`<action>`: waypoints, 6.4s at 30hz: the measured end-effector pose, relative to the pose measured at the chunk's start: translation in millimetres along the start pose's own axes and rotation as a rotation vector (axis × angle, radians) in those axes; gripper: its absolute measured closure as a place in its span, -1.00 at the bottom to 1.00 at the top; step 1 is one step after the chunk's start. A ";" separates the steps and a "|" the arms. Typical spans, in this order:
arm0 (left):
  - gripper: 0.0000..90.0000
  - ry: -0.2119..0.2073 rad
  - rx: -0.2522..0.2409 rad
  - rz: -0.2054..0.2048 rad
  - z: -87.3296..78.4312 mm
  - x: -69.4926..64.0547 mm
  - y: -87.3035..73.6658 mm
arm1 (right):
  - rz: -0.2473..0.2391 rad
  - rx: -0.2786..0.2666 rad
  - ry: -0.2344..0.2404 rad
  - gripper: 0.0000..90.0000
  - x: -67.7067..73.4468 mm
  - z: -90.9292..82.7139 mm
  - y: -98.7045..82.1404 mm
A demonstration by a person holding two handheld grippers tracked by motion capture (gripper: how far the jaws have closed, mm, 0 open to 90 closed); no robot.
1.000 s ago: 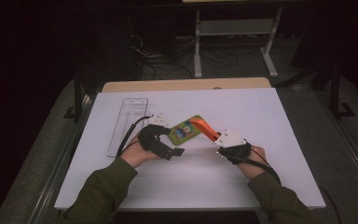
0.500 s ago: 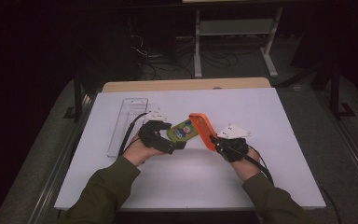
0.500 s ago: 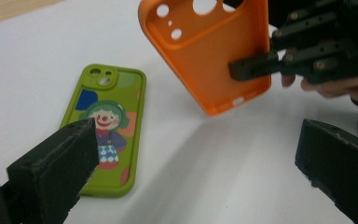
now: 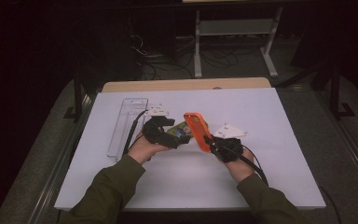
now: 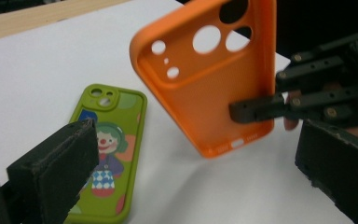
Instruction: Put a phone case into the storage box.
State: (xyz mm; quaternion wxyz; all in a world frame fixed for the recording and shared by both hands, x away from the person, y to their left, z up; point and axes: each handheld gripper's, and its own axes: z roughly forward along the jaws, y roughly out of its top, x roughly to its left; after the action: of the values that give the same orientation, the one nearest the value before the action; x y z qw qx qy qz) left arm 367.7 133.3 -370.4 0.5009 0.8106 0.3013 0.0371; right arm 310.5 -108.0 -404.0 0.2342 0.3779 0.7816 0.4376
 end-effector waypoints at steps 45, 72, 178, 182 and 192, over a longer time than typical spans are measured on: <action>-0.92 -0.003 -0.092 -0.086 25.9 -7.7 11.5 | -0.058 0.015 0.023 0.80 22.0 8.4 -0.8; -0.64 0.002 -0.098 -0.080 21.5 -8.2 11.1 | -0.052 0.049 0.058 0.29 20.0 10.8 -1.5; -0.67 0.836 -0.010 -0.201 -46.2 158.6 44.6 | 0.023 0.140 0.083 -0.98 -32.5 -28.6 -46.8; -0.67 0.837 -0.005 -0.208 -42.2 160.2 41.5 | 0.024 0.142 0.084 -0.98 -32.4 -28.5 -46.9; -0.69 0.845 -0.015 -0.200 -37.6 164.3 39.5 | 0.025 0.143 0.086 -0.98 -32.4 -28.6 -46.9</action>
State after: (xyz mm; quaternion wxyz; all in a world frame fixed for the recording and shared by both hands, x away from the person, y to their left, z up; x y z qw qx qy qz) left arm 505.9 236.8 -358.5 0.3406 0.6875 0.5565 0.3189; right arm 292.1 -163.8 -428.7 0.1674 0.3843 0.8154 0.3993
